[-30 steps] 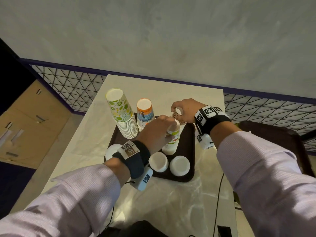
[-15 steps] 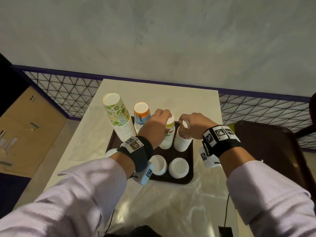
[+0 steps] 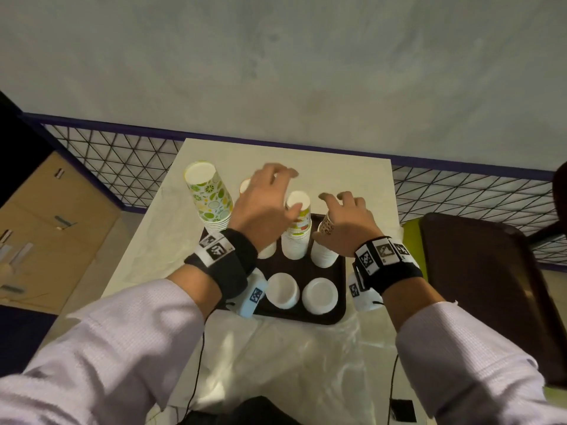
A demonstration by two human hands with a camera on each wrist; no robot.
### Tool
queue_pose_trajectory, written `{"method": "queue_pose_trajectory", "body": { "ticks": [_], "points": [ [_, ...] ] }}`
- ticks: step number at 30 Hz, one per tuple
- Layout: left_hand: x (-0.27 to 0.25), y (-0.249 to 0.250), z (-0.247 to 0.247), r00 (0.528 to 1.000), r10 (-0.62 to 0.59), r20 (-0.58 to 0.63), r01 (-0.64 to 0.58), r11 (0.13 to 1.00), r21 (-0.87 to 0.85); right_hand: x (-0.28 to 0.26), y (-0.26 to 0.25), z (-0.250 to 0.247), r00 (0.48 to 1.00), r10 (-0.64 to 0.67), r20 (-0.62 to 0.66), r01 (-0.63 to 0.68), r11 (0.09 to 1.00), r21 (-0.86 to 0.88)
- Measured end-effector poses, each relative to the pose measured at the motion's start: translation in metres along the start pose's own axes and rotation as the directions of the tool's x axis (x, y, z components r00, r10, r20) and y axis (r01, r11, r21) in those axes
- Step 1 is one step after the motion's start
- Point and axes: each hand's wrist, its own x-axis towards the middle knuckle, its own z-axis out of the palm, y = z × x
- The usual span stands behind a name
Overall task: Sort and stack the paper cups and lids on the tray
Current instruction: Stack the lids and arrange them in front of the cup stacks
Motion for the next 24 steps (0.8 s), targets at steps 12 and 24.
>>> {"method": "queue_pose_trajectory", "body": {
  "ticks": [12,24],
  "points": [
    [0.007,-0.047,-0.017,0.926,-0.237,0.294,0.170,0.957,0.237,0.029,-0.046,-0.011,0.982,-0.178,0.069,0.181,0.983,-0.033],
    [0.006,-0.062,-0.015,0.923,-0.256,0.287,0.204,0.958,0.199,0.037,-0.064,0.016,0.994,-0.113,0.012,0.111,0.990,0.085]
  ]
}}
